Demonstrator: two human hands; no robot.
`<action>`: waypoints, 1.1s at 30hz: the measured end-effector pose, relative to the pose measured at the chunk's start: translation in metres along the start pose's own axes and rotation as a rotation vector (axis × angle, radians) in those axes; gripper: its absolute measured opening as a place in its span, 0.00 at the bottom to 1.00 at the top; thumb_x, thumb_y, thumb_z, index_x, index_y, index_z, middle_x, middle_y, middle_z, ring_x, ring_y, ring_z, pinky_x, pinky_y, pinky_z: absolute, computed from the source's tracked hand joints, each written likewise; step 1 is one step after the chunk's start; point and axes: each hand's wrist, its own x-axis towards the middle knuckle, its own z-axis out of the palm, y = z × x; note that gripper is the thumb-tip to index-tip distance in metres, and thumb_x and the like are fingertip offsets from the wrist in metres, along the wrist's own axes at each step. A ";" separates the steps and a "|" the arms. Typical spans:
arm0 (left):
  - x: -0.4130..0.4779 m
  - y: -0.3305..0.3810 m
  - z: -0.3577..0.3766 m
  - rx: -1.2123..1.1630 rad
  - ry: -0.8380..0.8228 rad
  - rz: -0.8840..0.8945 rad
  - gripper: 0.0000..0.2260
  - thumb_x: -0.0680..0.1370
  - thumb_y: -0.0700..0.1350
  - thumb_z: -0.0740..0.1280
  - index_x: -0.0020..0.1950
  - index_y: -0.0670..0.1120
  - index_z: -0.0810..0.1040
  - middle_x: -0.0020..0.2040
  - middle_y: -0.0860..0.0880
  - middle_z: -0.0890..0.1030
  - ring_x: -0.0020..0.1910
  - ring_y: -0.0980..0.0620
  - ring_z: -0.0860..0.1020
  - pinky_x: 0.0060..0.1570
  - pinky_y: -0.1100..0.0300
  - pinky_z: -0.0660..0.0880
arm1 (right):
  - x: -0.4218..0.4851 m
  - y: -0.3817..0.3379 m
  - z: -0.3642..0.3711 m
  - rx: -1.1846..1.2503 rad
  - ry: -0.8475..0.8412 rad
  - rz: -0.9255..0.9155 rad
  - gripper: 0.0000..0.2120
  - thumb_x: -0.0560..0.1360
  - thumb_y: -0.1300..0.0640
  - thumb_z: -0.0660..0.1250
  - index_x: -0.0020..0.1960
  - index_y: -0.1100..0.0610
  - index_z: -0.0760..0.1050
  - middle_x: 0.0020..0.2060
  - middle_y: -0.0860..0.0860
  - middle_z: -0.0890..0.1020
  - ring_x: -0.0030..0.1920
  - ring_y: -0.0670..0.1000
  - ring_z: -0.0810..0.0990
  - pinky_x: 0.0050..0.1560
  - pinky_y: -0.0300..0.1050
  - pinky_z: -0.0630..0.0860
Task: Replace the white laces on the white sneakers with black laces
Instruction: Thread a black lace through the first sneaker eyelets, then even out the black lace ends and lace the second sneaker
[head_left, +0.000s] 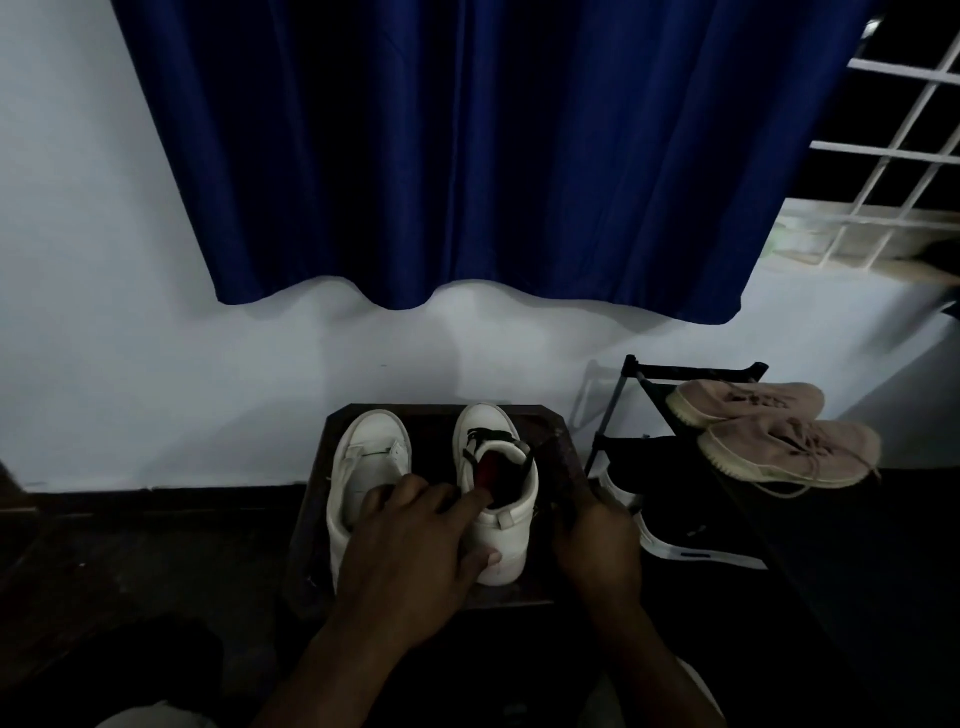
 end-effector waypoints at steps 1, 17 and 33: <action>0.000 0.000 0.000 0.003 -0.002 -0.001 0.23 0.73 0.68 0.63 0.66 0.62 0.74 0.54 0.60 0.82 0.56 0.51 0.77 0.51 0.48 0.73 | -0.002 -0.002 -0.001 0.000 0.001 -0.004 0.13 0.75 0.54 0.69 0.58 0.57 0.82 0.44 0.57 0.83 0.44 0.61 0.83 0.40 0.52 0.78; -0.002 0.002 -0.005 -0.007 0.011 0.009 0.24 0.71 0.66 0.67 0.65 0.62 0.75 0.54 0.61 0.83 0.60 0.51 0.76 0.53 0.49 0.71 | -0.004 -0.001 -0.027 0.480 0.017 0.278 0.05 0.81 0.62 0.67 0.47 0.58 0.80 0.41 0.52 0.83 0.48 0.59 0.83 0.45 0.46 0.70; 0.033 0.032 0.002 0.101 -0.028 0.166 0.16 0.65 0.55 0.73 0.51 0.54 0.85 0.45 0.54 0.85 0.66 0.44 0.73 0.67 0.38 0.59 | 0.039 -0.092 -0.080 0.498 -0.017 -0.010 0.07 0.78 0.53 0.71 0.41 0.47 0.79 0.34 0.43 0.85 0.35 0.40 0.81 0.40 0.43 0.80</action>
